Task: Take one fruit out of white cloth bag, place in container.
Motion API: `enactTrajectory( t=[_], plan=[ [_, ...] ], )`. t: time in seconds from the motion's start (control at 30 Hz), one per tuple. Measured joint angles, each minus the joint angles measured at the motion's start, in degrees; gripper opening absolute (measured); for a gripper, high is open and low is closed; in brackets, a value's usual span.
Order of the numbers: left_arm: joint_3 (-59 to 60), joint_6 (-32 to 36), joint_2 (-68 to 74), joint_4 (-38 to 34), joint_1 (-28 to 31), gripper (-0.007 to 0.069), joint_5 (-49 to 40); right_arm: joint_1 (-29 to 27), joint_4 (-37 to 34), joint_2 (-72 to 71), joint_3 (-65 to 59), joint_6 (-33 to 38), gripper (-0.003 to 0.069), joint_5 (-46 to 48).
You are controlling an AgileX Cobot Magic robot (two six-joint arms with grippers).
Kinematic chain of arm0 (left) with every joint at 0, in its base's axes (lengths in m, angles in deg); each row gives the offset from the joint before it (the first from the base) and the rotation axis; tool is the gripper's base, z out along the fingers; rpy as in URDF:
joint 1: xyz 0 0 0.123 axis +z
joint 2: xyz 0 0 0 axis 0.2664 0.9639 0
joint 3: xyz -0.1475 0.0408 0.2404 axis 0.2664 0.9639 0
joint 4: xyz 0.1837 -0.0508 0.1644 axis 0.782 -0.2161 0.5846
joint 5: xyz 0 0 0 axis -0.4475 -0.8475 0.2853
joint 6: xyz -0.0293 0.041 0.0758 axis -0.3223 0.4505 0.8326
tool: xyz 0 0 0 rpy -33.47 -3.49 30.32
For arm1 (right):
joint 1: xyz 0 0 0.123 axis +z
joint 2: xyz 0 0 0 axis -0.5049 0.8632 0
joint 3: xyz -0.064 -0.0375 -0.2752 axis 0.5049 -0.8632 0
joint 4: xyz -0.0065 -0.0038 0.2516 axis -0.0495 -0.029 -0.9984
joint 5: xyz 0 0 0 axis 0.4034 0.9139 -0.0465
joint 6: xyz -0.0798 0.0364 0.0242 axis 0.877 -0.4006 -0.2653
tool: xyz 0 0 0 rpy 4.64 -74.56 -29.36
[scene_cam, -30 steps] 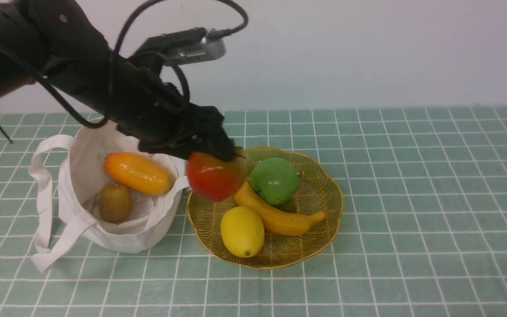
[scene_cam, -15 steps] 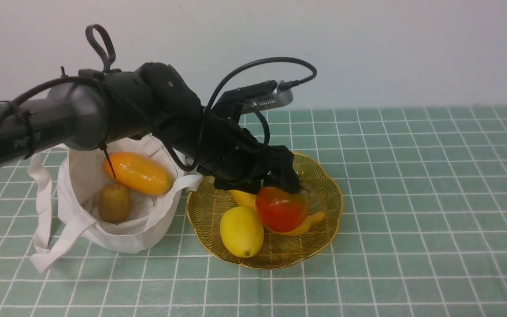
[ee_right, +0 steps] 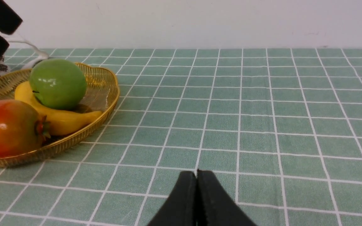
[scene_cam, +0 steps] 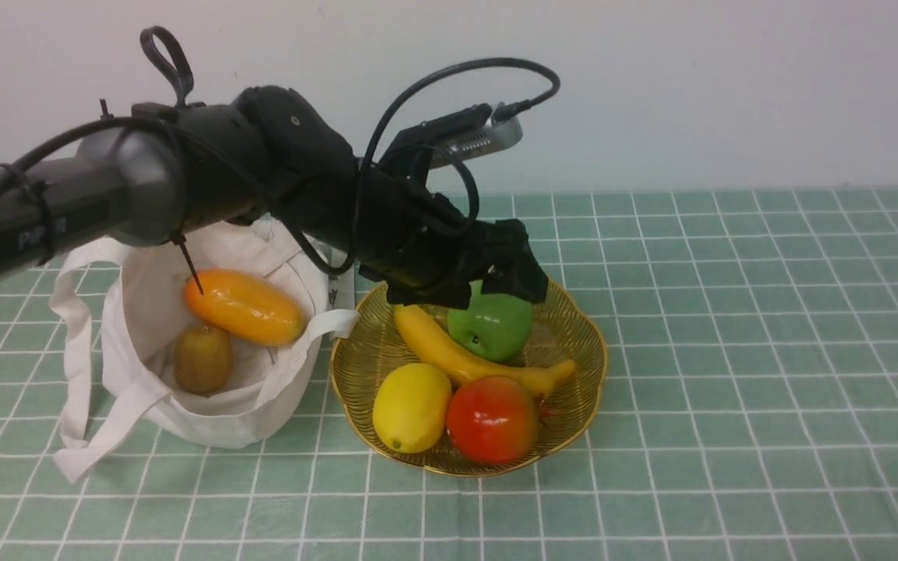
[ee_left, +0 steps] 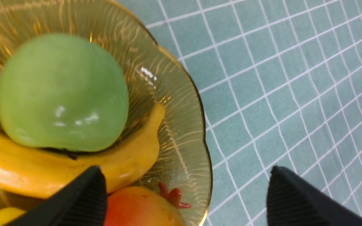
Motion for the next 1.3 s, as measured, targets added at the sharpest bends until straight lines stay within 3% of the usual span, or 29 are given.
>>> enactTrajectory(
  t=[0.07,0.13,0.17,0.23,0.3,0.6,1.0,1.1,1.3],
  plan=[
    [-2.98,-0.63,-1.56,2.64,1.2,0.0442,-4.67,0.0,0.0,0.0,0.0,0.0,-0.0015,0.0],
    [-4.63,-1.13,-2.52,4.14,1.76,0.0367,-7.69,0.0,0.0,0.0,0.0,0.0,-0.0015,0.0],
    [-6.59,-1.69,-4.29,6.05,2.32,0.0237,-11.71,0.0,0.0,0.0,0.0,0.0,-0.0015,0.0],
    [-9.18,-1.9,-6.71,9.14,2.71,0.009,-18.29,0.0,0.0,0.0,0.0,0.0,-0.0015,0.0],
    [-10.03,-2.04,-8.91,11.14,2.71,0.0033,-22.43,0.0,0.0,0.0,0.0,0.0,-0.0015,0.0],
    [-6.06,-5.11,-20.72,18.73,2.66,-0.0008,-26.54,0.0,0.0,0.0,0.0,0.0,-0.0015,0.0],
    [19.48,-9.38,-48.72,23.98,2.66,-0.0008,-26.34,0.0,0.0,0.0,0.0,0.0,-0.0015,0.0],
    [26.57,-9.19,-57.1,23.97,2.66,-0.0008,-20.86,0.0,0.0,0.0,0.0,0.0,-0.0015,0.0],
    [45.13,-9.08,-75.98,23.97,2.66,-0.0008,2.81,0.0,0.0,0.0,0.0,0.0,-0.0015,0.0]
  ],
)
